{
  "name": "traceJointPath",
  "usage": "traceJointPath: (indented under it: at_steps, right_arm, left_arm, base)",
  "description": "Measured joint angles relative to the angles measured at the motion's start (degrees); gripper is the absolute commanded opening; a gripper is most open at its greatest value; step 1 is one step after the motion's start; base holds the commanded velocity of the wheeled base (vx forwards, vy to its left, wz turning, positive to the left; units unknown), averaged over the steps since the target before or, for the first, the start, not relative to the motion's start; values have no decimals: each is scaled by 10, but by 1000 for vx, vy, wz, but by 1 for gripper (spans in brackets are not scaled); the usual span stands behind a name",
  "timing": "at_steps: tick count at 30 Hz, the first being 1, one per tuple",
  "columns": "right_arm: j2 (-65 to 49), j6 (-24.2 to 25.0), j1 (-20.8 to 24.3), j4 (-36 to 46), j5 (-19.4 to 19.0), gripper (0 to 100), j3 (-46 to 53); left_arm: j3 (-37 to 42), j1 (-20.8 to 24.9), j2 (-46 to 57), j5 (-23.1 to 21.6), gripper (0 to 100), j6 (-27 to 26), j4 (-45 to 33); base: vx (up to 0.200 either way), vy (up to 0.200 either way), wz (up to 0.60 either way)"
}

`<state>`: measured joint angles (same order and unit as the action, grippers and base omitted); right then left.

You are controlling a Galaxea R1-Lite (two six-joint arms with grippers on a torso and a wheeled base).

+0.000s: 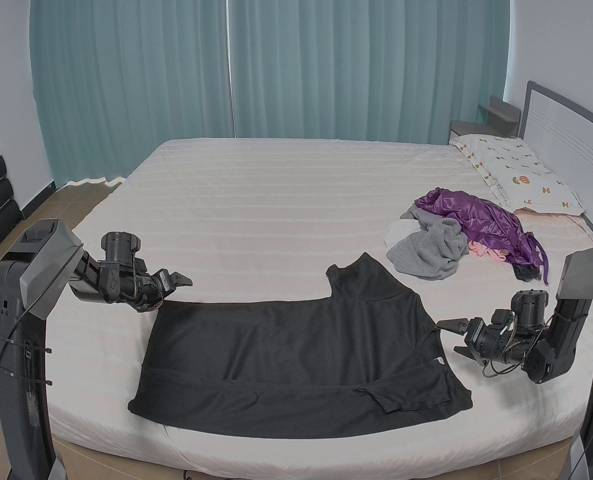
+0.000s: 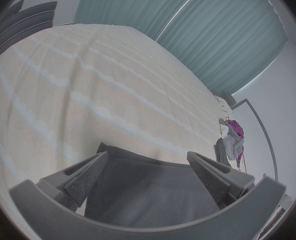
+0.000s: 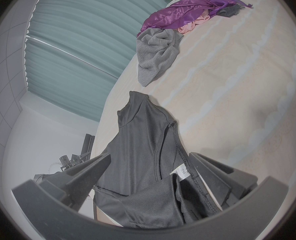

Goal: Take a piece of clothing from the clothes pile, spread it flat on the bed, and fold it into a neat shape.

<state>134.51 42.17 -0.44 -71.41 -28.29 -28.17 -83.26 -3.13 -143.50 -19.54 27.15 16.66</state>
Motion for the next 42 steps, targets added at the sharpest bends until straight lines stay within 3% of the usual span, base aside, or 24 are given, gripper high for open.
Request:
traceJointPath:
  at_steps: [28,33,34,42]
  right_arm:
    - [0,0,0,0,-1,100,2]
    - [0,-1,0,0,-1,100,2]
    - [0,-1,0,0,-1,100,2]
    - [0,-1,0,-1,-2,100,3]
  left_arm:
    - [-18,-18,-45,2,100,7,52]
    - [-27,-20,-50,1,100,27,49]
    - [-28,-21,-51,1,0,33,50]
    - [-29,-26,-51,1,0,48,51]
  base:
    - [0,0,0]
    - [0,0,0]
    - [0,0,0]
    - [0,0,0]
